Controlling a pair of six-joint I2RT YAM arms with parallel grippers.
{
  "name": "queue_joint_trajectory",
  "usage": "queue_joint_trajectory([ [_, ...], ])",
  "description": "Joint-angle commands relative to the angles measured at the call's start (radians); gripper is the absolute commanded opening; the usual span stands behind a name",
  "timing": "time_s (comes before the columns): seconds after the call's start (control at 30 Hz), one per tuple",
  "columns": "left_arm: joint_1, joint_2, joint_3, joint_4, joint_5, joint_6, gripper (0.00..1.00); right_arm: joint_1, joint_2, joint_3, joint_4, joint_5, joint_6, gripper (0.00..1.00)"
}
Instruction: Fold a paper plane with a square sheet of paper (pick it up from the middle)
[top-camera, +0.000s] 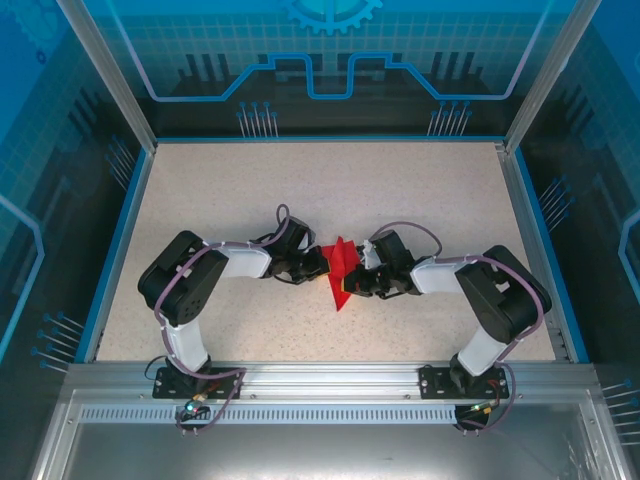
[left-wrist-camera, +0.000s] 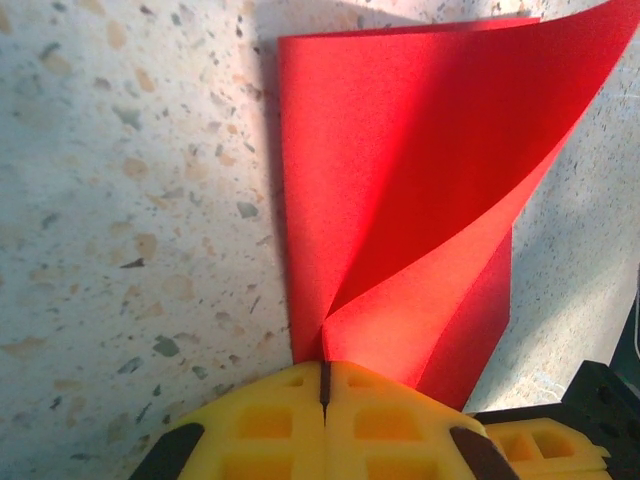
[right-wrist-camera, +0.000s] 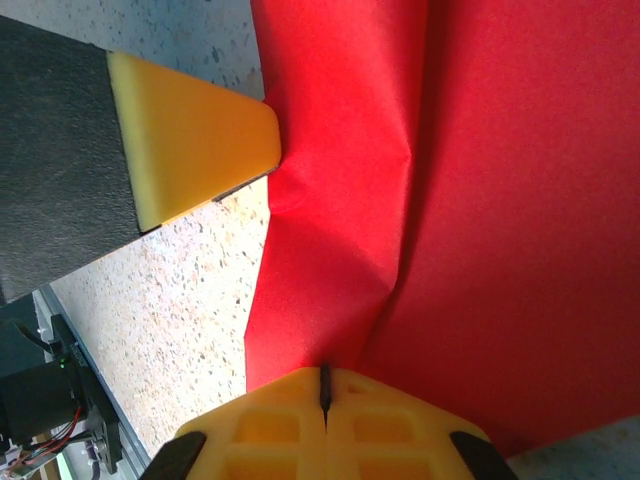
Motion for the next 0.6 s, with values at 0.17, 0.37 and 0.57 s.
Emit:
queue_joint_trajectory([
  [0.17,0.01,0.061,-0.024,-0.082,-0.052,0.026,0.0,0.01,-0.057,0.016,-0.038,0.003,-0.021,0.02],
  [0.37,0.01,0.067,-0.017,-0.082,-0.049,0.027,0.0,0.011,0.006,0.037,-0.009,-0.005,-0.018,0.02],
  [0.57,0.01,0.07,-0.026,-0.075,-0.047,0.022,0.0,0.017,0.054,0.052,0.037,-0.024,-0.001,0.02],
])
